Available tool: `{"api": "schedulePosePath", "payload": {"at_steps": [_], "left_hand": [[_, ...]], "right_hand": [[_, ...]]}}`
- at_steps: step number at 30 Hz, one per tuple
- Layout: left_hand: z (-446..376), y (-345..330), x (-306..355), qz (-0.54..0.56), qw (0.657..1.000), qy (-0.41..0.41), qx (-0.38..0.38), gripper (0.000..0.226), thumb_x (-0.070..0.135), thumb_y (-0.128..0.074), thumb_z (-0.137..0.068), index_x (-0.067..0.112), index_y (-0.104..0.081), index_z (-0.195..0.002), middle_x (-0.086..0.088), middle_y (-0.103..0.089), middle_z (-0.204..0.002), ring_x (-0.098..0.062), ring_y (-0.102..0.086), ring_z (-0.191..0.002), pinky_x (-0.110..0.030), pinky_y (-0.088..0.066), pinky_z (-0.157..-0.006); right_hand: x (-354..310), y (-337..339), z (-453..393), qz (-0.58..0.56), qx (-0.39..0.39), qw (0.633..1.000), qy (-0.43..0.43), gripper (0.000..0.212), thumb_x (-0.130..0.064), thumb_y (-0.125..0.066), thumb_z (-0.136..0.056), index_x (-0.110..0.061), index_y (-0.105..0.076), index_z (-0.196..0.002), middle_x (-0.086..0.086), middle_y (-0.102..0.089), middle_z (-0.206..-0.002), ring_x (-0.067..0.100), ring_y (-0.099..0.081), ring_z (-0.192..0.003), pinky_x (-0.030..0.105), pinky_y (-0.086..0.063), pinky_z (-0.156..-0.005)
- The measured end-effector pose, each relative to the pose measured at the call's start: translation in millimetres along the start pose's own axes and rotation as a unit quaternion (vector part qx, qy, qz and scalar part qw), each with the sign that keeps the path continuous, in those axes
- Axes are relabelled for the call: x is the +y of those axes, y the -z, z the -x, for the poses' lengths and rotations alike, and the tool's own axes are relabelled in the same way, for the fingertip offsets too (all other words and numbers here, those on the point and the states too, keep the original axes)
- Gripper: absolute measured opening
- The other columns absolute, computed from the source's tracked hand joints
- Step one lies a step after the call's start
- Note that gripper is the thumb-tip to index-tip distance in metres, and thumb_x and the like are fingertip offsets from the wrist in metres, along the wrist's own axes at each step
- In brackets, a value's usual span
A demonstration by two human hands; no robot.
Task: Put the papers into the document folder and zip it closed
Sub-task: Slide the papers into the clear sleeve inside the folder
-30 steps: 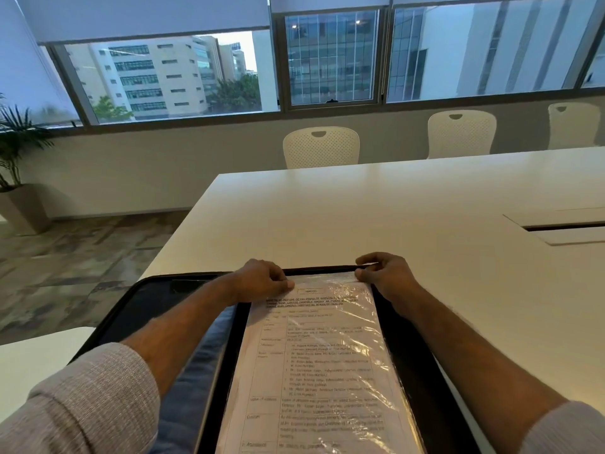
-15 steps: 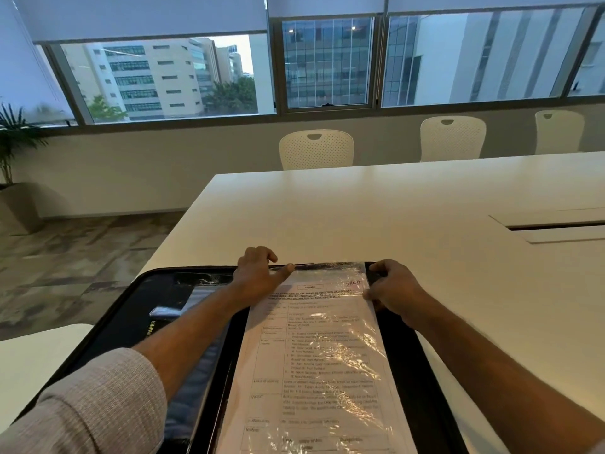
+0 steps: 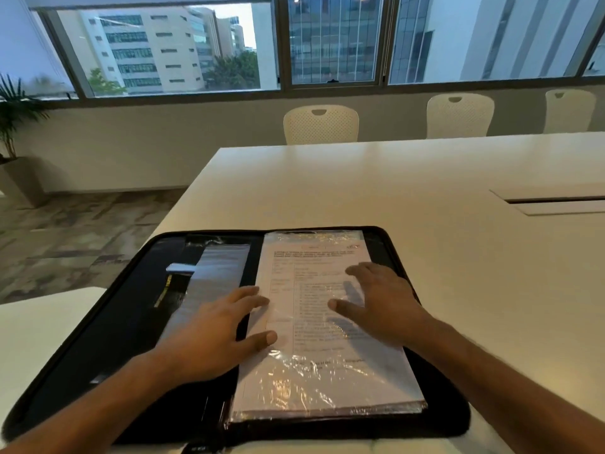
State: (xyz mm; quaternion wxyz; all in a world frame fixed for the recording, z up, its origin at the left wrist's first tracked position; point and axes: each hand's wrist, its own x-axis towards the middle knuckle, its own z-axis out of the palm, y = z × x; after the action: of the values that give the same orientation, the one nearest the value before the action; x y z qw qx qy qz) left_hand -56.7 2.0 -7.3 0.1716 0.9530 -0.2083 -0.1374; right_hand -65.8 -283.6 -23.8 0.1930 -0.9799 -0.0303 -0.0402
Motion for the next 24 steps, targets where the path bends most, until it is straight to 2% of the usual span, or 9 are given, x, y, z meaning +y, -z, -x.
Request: {"api": "schedulePosePath", "payload": {"at_steps": [2, 4, 6, 8, 13, 19, 22, 24], "left_hand": [[14, -18, -3, -0.029, 1.000, 0.001, 0.005, 0.088, 0.086, -0.039, -0.072, 0.051, -0.012, -0.148, 0.028, 0.002, -0.157, -0.008, -0.016, -0.143, -0.043, -0.023, -0.117], [19, -33, -3, -0.070, 0.997, -0.015, 0.032, 0.089, 0.089, -0.024, -0.074, 0.049, 0.007, -0.147, 0.025, 0.016, -0.154, -0.006, 0.004, -0.146, -0.038, -0.004, -0.119], [17, -40, -2, -0.093, 0.994, -0.017, 0.045, 0.086, 0.089, -0.014, -0.075, 0.047, 0.016, -0.143, 0.022, 0.022, -0.153, -0.004, 0.018, -0.144, -0.034, 0.008, -0.118], [12, -43, -2, -0.106, 0.993, -0.013, 0.047, 0.086, 0.089, -0.009, -0.075, 0.046, 0.018, -0.143, 0.020, 0.024, -0.153, -0.004, 0.022, -0.142, -0.033, 0.012, -0.116], [1, -48, 0, -0.111, 0.992, -0.015, 0.059, 0.087, 0.090, -0.006, -0.075, 0.043, 0.018, -0.145, 0.018, 0.022, -0.155, -0.002, 0.023, -0.140, -0.033, 0.013, -0.114], [-12, -44, 6, -0.099, 0.993, -0.001, 0.060, 0.093, 0.087, -0.013, -0.078, 0.036, 0.007, -0.153, 0.012, 0.014, -0.161, -0.002, 0.017, -0.141, -0.032, 0.011, -0.112], [-5, -36, 10, -0.039, 0.997, 0.009, 0.066, 0.094, 0.084, -0.022, -0.077, 0.033, -0.005, -0.154, 0.009, 0.003, -0.163, -0.010, 0.007, -0.148, -0.040, 0.001, -0.118], [5, -28, 7, 0.008, 0.993, 0.018, 0.115, 0.091, 0.081, -0.028, -0.077, 0.032, -0.017, -0.153, 0.007, -0.010, -0.163, -0.013, -0.003, -0.149, -0.047, -0.010, -0.119]], "right_hand": [[9, -11, 16, 0.027, -0.048, 0.998, 0.000, 0.092, -0.086, -0.027, -0.074, -0.031, -0.021, -0.147, -0.002, -0.020, -0.158, 0.023, -0.012, -0.146, 0.046, -0.013, -0.117], [18, -19, 22, 0.040, -0.057, 0.998, -0.003, 0.097, -0.091, -0.013, -0.070, -0.035, -0.008, -0.150, -0.005, -0.003, -0.162, 0.019, 0.002, -0.148, 0.043, 0.000, -0.118], [24, -22, 20, 0.055, -0.050, 0.997, 0.001, 0.099, -0.092, -0.005, -0.068, -0.037, -0.002, -0.150, -0.007, 0.003, -0.161, 0.016, 0.008, -0.147, 0.041, 0.008, -0.116], [29, -22, 16, 0.069, -0.048, 0.996, 0.008, 0.098, -0.092, -0.002, -0.068, -0.038, 0.000, -0.150, -0.008, 0.004, -0.161, 0.016, 0.009, -0.147, 0.041, 0.010, -0.114], [40, -20, 4, 0.081, -0.047, 0.995, 0.021, 0.096, -0.092, -0.003, -0.069, -0.039, 0.000, -0.149, -0.008, 0.003, -0.161, 0.017, 0.007, -0.147, 0.042, 0.008, -0.115], [43, -10, -10, 0.074, -0.068, 0.995, 0.026, 0.100, -0.092, -0.003, -0.068, -0.036, -0.002, -0.150, -0.006, 0.002, -0.161, 0.018, 0.005, -0.147, 0.043, 0.005, -0.115], [41, -7, -4, 0.062, -0.073, 0.995, 0.021, 0.103, -0.091, -0.004, -0.068, -0.030, 0.001, -0.151, -0.003, 0.003, -0.161, 0.018, 0.006, -0.147, 0.041, 0.005, -0.115], [38, -4, 4, 0.040, -0.063, 0.997, 0.011, 0.106, -0.092, -0.004, -0.066, -0.030, 0.002, -0.151, -0.003, 0.003, -0.161, 0.017, 0.005, -0.147, 0.041, 0.003, -0.116]]}}
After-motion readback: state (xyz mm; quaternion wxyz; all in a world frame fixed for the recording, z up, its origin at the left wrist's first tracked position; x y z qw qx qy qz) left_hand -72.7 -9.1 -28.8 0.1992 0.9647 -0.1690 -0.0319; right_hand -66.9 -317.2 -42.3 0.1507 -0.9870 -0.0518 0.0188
